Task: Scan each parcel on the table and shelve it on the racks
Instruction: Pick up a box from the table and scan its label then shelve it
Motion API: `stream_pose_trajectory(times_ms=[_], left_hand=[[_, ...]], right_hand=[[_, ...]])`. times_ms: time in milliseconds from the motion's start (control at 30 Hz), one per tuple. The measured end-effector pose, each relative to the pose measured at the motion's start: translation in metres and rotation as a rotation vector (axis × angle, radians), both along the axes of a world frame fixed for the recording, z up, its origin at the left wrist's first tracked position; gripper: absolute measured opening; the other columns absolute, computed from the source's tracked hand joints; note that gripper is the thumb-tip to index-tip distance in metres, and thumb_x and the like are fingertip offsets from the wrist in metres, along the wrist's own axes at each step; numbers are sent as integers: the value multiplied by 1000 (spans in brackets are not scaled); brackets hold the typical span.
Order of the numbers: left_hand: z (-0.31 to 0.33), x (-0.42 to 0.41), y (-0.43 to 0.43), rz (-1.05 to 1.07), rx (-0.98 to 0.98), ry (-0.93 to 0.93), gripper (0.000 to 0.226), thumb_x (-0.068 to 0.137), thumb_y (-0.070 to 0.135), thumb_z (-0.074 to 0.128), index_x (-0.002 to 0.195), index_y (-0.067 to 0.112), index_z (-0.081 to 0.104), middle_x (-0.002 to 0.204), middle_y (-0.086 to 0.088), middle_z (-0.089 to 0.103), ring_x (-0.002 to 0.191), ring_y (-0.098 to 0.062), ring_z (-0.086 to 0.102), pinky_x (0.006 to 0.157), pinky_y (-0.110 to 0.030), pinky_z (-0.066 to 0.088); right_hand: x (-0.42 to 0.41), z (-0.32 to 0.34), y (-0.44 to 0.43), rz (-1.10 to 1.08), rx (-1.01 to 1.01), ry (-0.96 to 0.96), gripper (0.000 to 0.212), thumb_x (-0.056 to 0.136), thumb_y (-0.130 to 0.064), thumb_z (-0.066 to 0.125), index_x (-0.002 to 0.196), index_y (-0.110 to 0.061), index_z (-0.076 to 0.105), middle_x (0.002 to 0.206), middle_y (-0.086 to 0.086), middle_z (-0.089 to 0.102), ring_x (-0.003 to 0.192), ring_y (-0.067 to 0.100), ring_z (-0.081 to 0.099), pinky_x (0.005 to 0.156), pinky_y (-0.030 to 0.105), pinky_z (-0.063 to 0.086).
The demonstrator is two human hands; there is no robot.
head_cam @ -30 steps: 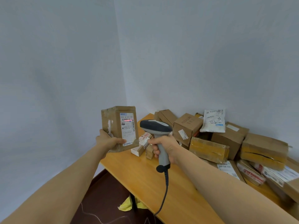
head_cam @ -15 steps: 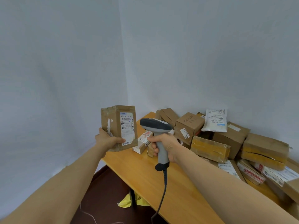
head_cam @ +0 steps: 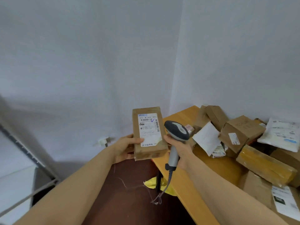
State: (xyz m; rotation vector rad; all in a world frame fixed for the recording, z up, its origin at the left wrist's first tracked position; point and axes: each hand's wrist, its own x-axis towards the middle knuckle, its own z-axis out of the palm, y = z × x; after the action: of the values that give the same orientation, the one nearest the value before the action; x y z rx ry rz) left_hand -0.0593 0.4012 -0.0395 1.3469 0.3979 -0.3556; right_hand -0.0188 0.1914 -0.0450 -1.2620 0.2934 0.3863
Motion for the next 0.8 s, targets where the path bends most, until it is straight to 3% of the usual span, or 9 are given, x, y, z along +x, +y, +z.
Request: stream_pose_trajectory(times_ms=[100, 200, 400, 567, 700, 800], left_hand=[[-14, -46, 27, 170, -29, 49, 52, 70, 19, 74, 120, 21, 62, 114, -5, 71, 110, -25, 63, 87, -42, 52], [-25, -104, 56, 290, -13, 100, 48, 75, 18, 72, 121, 21, 61, 113, -4, 71, 110, -24, 63, 86, -41, 53], [-30, -234, 110, 542, 16, 166, 57, 67, 19, 79, 122, 25, 62, 113, -5, 71, 110, -26, 61, 88, -48, 53], [-18, -348, 145, 713, 33, 179, 56, 66, 19, 79, 120, 21, 62, 114, -5, 69, 101, -22, 63, 73, -40, 55], [-18, -438, 177, 865, 5, 145, 61, 60, 25, 82, 118, 25, 65, 120, -7, 66, 105, -26, 61, 76, -43, 54], [-12, -506, 204, 994, -6, 94, 48, 71, 18, 78, 116, 29, 65, 110, -1, 69, 101, -21, 60, 78, -40, 52]], right_hand=[[-14, -13, 37, 184, -36, 11, 14, 75, -7, 81, 84, -11, 70, 93, 10, 72, 87, 27, 66, 68, 37, 52], [-42, -24, 78, 370, -41, 46, 15, 76, -1, 78, 83, -11, 69, 85, 10, 71, 76, 25, 64, 60, 33, 50], [-116, -30, 166, 682, -19, 116, 18, 73, 4, 77, 85, -6, 68, 71, 7, 72, 58, 17, 68, 46, 24, 49], [-198, -25, 239, 930, -48, 76, 23, 70, 1, 80, 89, -6, 68, 78, 8, 72, 70, 20, 67, 56, 28, 49], [-271, -20, 297, 1079, -48, 55, 32, 66, -1, 83, 95, -5, 69, 88, 13, 74, 77, 25, 69, 60, 30, 53], [-332, -14, 346, 1163, -50, 25, 38, 61, -4, 86, 95, -7, 70, 93, 15, 74, 89, 32, 68, 75, 41, 55]])
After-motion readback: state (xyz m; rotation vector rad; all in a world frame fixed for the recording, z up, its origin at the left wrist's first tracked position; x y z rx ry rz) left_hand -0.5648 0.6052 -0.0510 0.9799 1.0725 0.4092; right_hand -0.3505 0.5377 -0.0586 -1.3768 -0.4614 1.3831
